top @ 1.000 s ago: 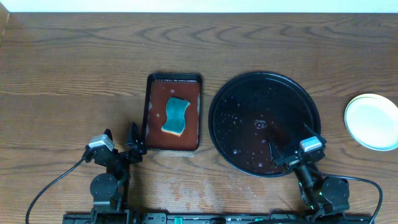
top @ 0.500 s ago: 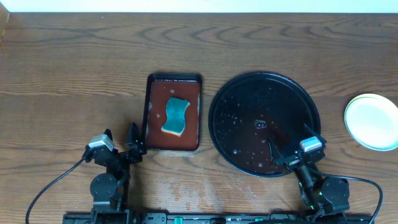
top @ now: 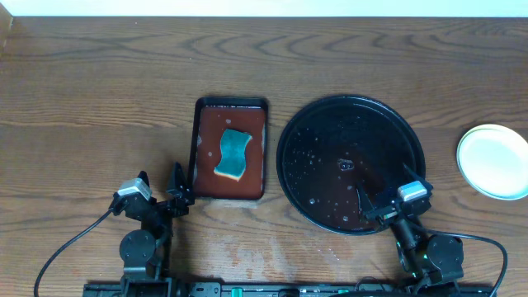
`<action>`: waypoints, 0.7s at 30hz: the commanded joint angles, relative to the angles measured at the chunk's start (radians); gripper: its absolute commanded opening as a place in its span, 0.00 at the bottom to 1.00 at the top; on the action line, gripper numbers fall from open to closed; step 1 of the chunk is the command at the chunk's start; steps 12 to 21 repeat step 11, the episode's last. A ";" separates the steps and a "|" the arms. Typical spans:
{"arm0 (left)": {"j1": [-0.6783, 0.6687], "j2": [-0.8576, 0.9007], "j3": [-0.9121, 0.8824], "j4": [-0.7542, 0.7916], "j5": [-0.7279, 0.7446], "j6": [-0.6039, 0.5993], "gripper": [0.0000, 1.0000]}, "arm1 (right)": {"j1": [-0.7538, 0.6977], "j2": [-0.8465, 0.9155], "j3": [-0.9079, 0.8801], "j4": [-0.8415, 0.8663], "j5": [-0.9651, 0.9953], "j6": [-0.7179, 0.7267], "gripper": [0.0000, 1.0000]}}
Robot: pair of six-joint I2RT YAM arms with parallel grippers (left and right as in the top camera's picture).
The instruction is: Clean dirty plates on tray and stack at the side
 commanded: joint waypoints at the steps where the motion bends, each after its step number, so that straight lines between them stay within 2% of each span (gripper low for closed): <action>1: 0.005 -0.007 -0.010 -0.050 -0.024 0.016 0.84 | -0.011 -0.005 -0.002 -0.004 0.002 -0.011 0.99; 21: 0.005 -0.007 -0.010 -0.050 -0.024 0.016 0.84 | -0.011 -0.005 -0.002 -0.004 0.002 -0.011 0.99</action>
